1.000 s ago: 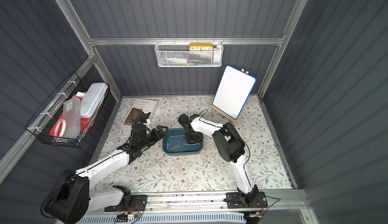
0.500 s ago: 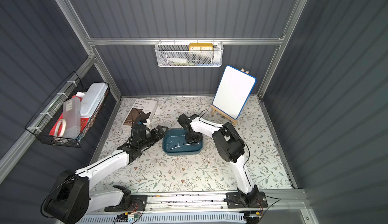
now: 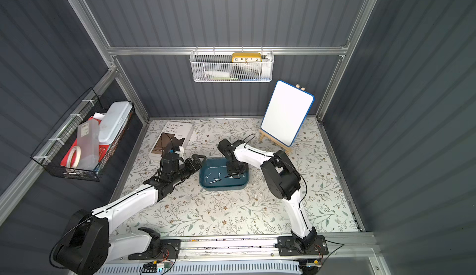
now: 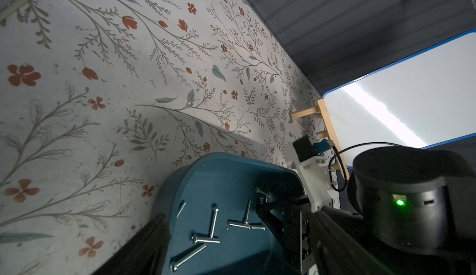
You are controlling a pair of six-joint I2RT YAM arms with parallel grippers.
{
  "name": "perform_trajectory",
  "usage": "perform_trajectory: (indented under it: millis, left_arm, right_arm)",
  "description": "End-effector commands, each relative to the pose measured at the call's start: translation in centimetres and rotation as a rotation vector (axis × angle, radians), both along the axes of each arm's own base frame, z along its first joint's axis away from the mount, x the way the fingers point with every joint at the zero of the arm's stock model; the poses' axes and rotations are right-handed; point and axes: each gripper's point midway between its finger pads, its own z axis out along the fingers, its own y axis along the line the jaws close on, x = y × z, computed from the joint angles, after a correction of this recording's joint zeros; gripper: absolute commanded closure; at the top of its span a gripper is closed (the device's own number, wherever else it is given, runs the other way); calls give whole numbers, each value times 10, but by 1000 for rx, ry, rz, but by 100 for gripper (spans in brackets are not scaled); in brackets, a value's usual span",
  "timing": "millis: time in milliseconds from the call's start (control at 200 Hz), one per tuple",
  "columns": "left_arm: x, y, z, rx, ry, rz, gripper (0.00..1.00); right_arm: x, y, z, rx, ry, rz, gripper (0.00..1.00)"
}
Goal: Take out the screws from the storage box
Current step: Pick up the screw from the storage box, then place the screw at the center of the board.
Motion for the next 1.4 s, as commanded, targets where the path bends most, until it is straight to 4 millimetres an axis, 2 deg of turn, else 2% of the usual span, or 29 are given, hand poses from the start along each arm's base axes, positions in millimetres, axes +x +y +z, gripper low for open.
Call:
perform_trajectory:
  millis: [0,305,570,830,946,1111,1266,1396]
  left_arm:
    - [-1,0,4,-8,-10,5,11]
    - [-1,0,6,-8,-13,5,12]
    - [-2,1,8,-8,-18,8,12]
    - [-1,1,7,-3,-19,5,11]
    - [1,2,8,5,-26,8,11]
    - [3,1,8,11,-25,8,11]
    - [5,-1,8,10,-23,4,11]
    - [6,-1,6,8,-20,3,11]
  right_arm:
    - [5,2,21,30,-50,-16,93]
    - [9,3,37,50,-85,-24,93]
    - [6,-6,46,26,-95,-36,93]
    - [-1,-18,79,63,-151,-57,93]
    - [-6,-33,92,85,-168,-85,93]
    - [-13,-72,98,85,-182,-152,93]
    - [-25,-102,88,60,-159,-197,93]
    - [-35,-113,68,48,-114,-216,92]
